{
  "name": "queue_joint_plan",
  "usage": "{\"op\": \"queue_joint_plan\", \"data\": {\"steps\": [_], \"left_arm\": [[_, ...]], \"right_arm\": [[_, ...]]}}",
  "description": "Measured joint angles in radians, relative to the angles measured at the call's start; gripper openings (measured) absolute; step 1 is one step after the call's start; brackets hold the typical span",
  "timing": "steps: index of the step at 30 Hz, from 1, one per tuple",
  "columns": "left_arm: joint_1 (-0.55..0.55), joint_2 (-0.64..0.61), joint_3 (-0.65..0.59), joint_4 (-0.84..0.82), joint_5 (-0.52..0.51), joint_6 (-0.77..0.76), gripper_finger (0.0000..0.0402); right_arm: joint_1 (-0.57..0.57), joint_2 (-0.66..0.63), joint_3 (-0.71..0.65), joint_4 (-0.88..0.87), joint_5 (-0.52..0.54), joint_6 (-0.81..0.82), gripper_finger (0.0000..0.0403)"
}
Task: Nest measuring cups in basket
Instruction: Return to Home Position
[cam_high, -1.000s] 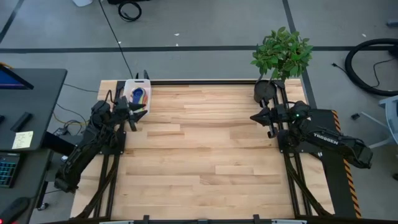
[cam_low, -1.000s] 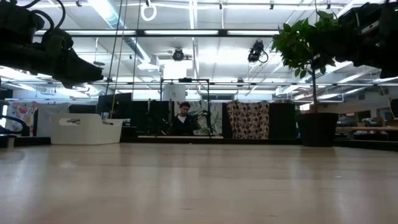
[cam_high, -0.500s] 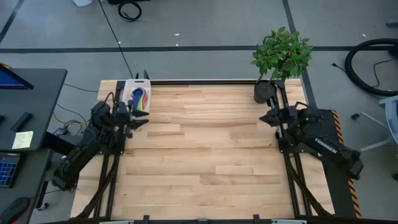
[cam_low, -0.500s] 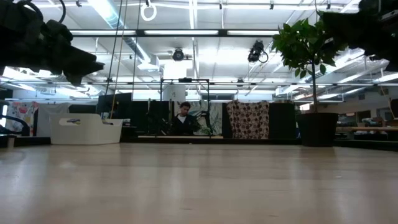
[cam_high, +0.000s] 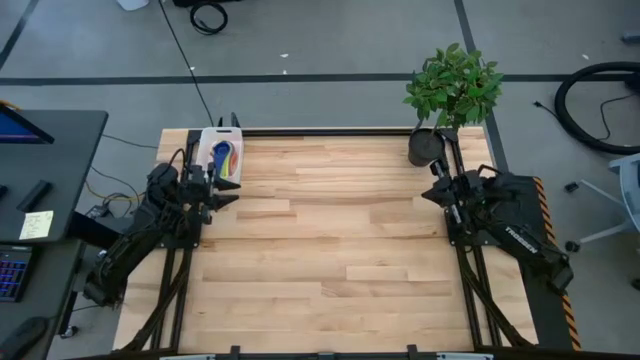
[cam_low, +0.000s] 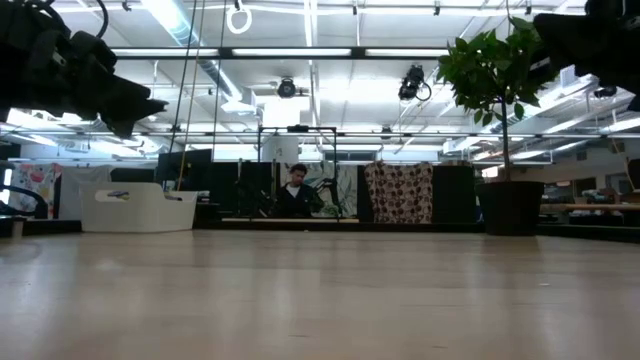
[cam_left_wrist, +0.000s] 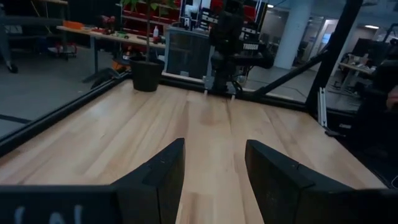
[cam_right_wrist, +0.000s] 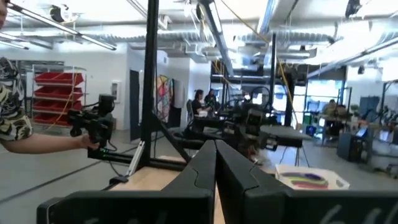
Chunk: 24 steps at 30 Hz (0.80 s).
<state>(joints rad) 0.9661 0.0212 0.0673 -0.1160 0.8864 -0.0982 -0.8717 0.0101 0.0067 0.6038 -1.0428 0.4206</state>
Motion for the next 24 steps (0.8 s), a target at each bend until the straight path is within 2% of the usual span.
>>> {"op": "queue_joint_plan", "data": {"steps": [10, 16, 20, 24], "left_arm": [[0.000, 0.000, -0.001, -0.005, 0.000, -0.037, 0.0174], [0.000, 0.000, -0.001, -0.008, -0.001, -0.130, 0.0174], [0.000, 0.000, -0.002, -0.008, -0.001, -0.127, 0.0174], [0.000, 0.000, -0.002, -0.009, 0.001, -0.126, 0.0174]], "right_arm": [[0.000, 0.000, 0.000, -0.053, -0.105, 0.008, 0.0012], [-0.002, 0.000, 0.000, -0.091, -0.108, 0.092, 0.0011], [-0.002, 0.001, 0.000, -0.193, -0.111, 0.104, 0.0010], [-0.002, 0.001, 0.000, -0.357, -0.099, 0.024, 0.0010]]}}
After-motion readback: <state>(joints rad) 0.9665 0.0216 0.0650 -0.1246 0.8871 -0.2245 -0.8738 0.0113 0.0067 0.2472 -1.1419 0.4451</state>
